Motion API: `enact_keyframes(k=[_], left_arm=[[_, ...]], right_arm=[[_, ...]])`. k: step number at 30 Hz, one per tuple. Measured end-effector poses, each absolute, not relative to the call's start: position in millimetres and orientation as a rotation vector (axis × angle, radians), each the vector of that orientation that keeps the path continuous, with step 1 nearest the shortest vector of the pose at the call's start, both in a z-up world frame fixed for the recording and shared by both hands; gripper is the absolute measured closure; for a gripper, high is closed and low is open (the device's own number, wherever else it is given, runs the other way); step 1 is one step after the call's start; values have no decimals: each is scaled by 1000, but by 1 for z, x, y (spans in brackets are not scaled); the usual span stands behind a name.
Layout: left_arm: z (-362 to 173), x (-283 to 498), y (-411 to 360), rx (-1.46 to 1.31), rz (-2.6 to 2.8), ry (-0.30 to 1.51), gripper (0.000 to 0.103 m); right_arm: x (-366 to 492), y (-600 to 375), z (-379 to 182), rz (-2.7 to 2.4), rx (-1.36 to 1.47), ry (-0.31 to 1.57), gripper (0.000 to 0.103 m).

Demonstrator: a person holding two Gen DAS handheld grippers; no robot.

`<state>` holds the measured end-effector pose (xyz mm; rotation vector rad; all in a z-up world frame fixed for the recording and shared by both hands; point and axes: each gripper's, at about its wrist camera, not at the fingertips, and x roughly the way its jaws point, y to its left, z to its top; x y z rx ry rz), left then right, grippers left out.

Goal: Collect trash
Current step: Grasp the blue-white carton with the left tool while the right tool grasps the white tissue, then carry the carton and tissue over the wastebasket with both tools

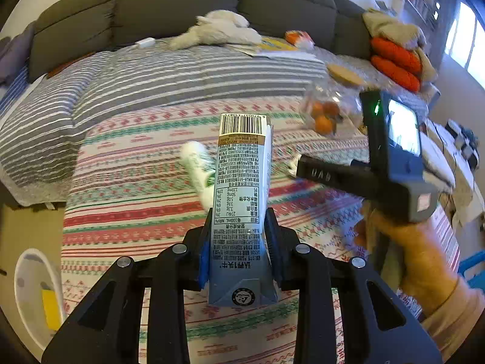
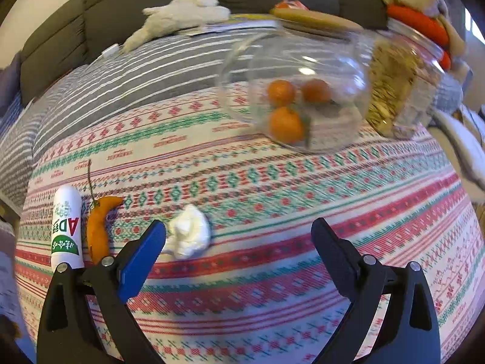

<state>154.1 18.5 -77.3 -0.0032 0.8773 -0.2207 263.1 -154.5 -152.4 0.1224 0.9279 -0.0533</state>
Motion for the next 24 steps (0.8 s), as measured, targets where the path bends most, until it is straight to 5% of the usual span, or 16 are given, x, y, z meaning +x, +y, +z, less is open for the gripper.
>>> enact_keyframes(k=[4,11,24], left_arm=[[-71,152,32,-30,-202,871,73],[-67,149,46,-47,-178,868,73],[-60,149,61,-89,-117,834,73]], right_arm=[[266,-140,-157,-40,74,915,19],[268,-127,-163,34,52,940,79],[247,-123,-125,79,49,860,83]])
